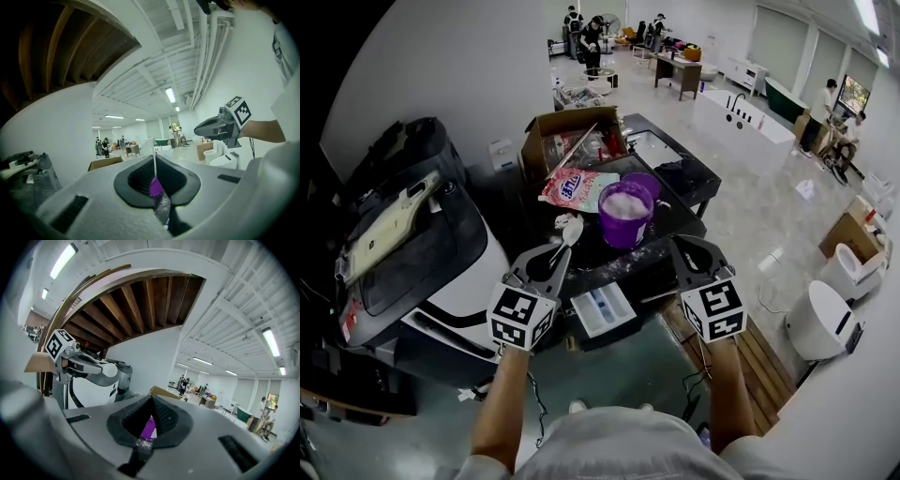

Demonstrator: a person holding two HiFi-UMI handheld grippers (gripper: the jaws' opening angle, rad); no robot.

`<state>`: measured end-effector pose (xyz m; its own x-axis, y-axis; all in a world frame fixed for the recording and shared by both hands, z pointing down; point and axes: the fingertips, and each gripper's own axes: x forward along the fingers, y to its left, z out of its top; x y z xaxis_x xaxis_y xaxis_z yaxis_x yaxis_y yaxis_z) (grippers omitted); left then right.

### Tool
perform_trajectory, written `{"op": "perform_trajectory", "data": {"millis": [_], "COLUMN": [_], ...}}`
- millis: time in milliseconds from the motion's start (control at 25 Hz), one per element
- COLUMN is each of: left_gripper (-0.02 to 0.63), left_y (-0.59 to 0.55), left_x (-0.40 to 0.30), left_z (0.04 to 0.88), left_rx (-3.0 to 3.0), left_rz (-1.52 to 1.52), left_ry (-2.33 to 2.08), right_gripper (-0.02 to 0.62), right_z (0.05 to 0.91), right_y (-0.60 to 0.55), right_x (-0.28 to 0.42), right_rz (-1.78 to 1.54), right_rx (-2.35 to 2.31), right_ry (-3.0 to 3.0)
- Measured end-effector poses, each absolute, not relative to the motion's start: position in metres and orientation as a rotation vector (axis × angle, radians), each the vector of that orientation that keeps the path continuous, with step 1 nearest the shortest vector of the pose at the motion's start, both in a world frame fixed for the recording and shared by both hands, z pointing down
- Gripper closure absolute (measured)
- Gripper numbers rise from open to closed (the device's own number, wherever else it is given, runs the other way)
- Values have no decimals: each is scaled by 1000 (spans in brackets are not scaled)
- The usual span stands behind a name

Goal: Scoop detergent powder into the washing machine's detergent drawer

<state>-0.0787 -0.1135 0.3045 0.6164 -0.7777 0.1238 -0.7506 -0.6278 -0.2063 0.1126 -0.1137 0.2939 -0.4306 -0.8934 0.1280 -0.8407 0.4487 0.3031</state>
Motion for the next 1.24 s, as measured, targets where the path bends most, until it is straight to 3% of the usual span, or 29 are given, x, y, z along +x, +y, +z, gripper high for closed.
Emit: {"op": "perform_trajectory", "data": {"millis": [1240], "left_gripper": [591], "left_y": [-103], "left_x": [-90], "left_z": [295], "left_rx": [-2679], "left_rz": [-290], "left_ry": [1280], "right_gripper": [591], "right_z": [302], "right_y": [-110], "right_x": [107], "right_rz": [-262], "right_rx": [1520], "right_ry": [-2425]}}
